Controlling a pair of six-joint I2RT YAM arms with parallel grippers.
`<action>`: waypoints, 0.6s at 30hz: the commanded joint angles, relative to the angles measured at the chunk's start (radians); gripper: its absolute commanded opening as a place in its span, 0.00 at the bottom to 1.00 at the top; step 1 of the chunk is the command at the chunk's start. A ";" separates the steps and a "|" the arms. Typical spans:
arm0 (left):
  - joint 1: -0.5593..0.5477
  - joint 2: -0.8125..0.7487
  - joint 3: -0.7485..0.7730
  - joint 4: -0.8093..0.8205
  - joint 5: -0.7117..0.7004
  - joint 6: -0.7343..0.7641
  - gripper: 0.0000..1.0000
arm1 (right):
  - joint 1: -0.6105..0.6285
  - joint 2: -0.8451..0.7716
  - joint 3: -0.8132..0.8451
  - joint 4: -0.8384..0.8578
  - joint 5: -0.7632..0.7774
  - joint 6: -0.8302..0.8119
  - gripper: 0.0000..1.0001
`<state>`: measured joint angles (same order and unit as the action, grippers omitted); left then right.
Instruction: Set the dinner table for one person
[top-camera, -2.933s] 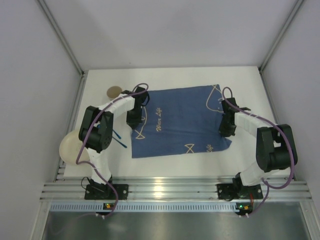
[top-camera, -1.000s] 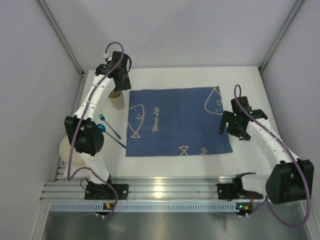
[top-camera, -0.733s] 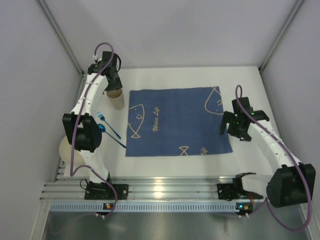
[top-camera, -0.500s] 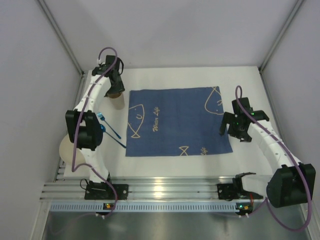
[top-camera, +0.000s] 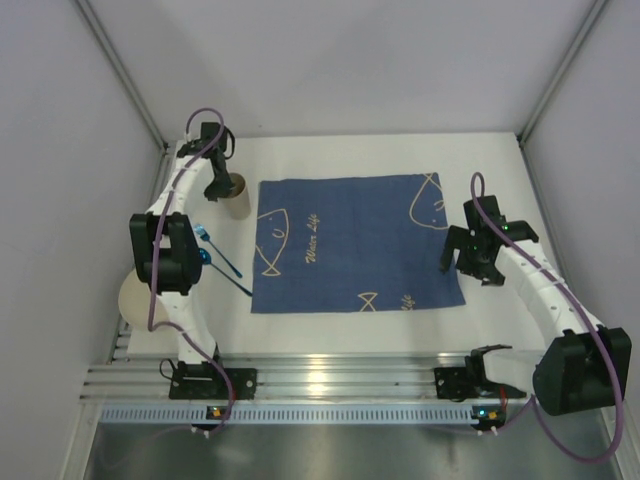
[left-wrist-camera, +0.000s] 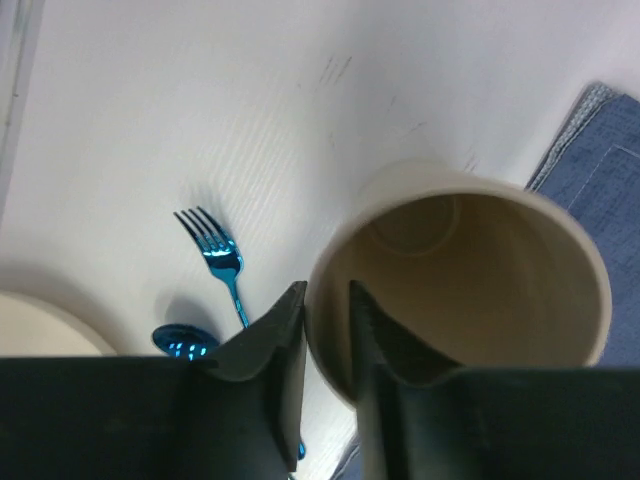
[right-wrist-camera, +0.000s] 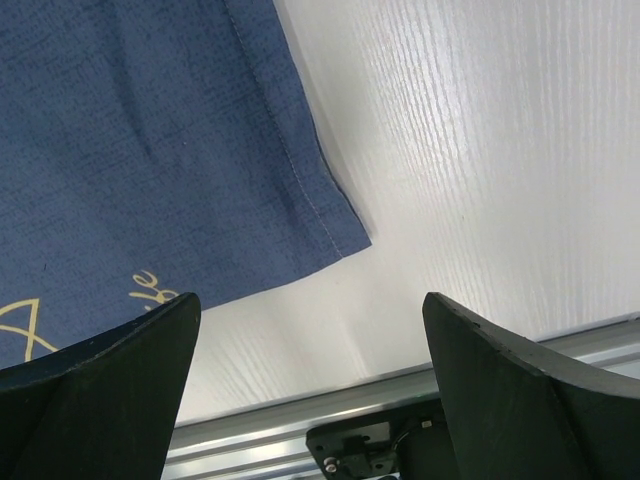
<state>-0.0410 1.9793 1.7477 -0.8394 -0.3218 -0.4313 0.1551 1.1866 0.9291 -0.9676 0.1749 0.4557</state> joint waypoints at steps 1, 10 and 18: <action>0.006 0.039 -0.010 0.060 0.032 -0.004 0.17 | 0.006 -0.010 0.008 -0.011 0.023 0.008 0.93; 0.001 -0.063 -0.002 0.040 0.095 0.012 0.00 | 0.055 -0.042 0.158 0.039 -0.112 -0.051 0.93; -0.144 -0.204 -0.005 -0.016 0.139 0.019 0.00 | 0.230 0.157 0.548 0.119 -0.351 -0.015 0.92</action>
<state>-0.1051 1.8977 1.7355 -0.8391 -0.2199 -0.4198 0.3145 1.2579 1.3457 -0.9169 -0.0715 0.4290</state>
